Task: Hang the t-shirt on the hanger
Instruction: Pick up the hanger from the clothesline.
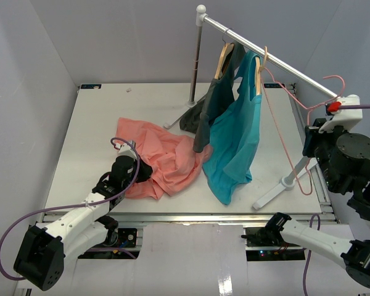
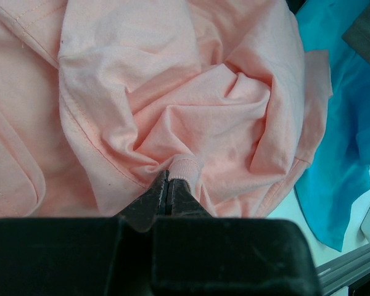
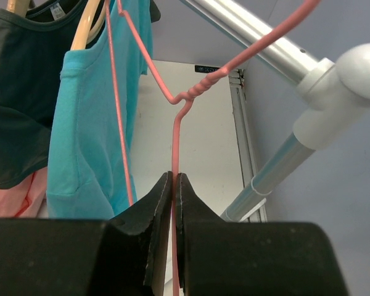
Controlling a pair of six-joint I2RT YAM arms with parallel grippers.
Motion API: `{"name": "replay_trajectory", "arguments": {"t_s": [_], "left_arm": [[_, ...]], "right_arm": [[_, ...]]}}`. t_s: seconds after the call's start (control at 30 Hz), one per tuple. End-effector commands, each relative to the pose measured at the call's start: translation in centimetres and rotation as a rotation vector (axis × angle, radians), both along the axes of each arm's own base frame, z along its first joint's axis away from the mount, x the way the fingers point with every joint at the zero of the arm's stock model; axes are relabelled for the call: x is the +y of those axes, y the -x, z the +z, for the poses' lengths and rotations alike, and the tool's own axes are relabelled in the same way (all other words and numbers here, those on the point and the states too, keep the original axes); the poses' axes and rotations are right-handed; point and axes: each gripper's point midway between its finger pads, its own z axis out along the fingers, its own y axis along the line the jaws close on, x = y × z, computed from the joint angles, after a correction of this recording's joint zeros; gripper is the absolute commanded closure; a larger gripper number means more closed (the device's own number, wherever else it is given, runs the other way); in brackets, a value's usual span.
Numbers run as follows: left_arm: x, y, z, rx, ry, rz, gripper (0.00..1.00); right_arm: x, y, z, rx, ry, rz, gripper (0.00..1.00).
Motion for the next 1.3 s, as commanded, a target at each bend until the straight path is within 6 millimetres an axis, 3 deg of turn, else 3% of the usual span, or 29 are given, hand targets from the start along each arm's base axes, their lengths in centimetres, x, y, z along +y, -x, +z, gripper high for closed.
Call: {"name": "replay_trajectory", "arguments": {"t_s": [0.0,0.37,0.8,0.97,1.13,1.27], "left_arm": [[-0.6,-0.5,1.3,-0.039,0.021,-0.015,1.00],[-0.6,-0.6,1.3,-0.038,0.018,-0.012,1.00],[-0.6,-0.4,2.3,-0.072,0.057,-0.010,1.00],[-1.1,-0.8,4.1,-0.088,0.107,0.004,1.00],[-1.7,-2.9,9.1,-0.098,0.094,0.019,1.00],[-1.4,-4.7,11.5,-0.085,0.070,0.032,1.00]], "right_arm": [[-1.2,1.8,1.1,-0.030,-0.091,0.018,0.92],[-1.4,3.5,2.6,-0.062,-0.158,0.099,0.92],[2.1,3.7,3.0,-0.022,-0.183,0.260,0.92],[6.9,2.2,2.5,-0.052,-0.184,0.417,0.92],[13.4,-1.1,0.2,-0.014,-0.162,0.548,0.92],[16.6,-2.7,-1.3,-0.018,-0.172,0.608,0.92]]}}
